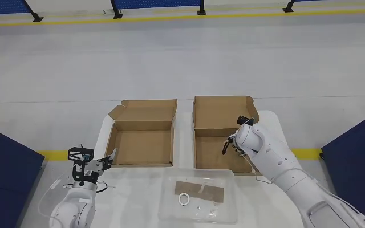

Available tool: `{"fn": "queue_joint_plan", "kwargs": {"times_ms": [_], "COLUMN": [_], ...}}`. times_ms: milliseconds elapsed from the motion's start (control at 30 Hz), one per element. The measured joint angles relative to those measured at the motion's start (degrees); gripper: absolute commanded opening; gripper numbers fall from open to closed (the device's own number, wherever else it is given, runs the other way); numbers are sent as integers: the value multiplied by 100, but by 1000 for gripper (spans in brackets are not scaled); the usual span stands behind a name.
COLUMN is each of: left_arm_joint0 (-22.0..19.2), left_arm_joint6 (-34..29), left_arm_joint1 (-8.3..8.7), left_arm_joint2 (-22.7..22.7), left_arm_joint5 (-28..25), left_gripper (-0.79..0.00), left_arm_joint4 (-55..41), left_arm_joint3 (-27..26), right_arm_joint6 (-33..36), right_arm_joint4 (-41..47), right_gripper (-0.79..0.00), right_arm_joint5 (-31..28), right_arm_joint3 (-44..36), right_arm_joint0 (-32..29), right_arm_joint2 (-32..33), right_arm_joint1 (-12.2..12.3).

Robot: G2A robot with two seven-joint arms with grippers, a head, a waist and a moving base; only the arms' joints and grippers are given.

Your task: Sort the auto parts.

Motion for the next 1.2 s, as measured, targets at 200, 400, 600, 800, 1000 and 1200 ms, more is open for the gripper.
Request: {"fn": "queue_joint_plan", "kwargs": {"times_ms": [200,400,600,800,1000,1200], "left_arm_joint0": [0,0,0,0,0,0], "left_arm_joint6": [0,0,0,0,0,0], "left_arm_joint1": [0,0,0,0,0,0], "left_arm_joint2": [0,0,0,0,0,0], "left_arm_joint5": [0,0,0,0,0,0], "left_gripper": [0,0,0,0,0,0], "left_arm_joint4": [0,0,0,0,0,0], "left_arm_joint3": [0,0,0,0,0,0], "right_arm_joint6": [-39,-53,-50,-25,224,737], "right_arm_joint4": [4,-4,-28,-184,-512,-1028], "right_gripper": [-785,-650,-477,-416,0,0], "right_arm_joint5": [-30,-53,-54,10,108,80], "right_arm_joint3": [229,364,329,-63,-1074,-2439], "right_arm_joint0": [87,140,141,20,-383,-1078], "right_arm_joint2": [-80,-101,-30,144,542,1120], "right_arm_joint1": [-96,-161,-175,-101,129,459]}}
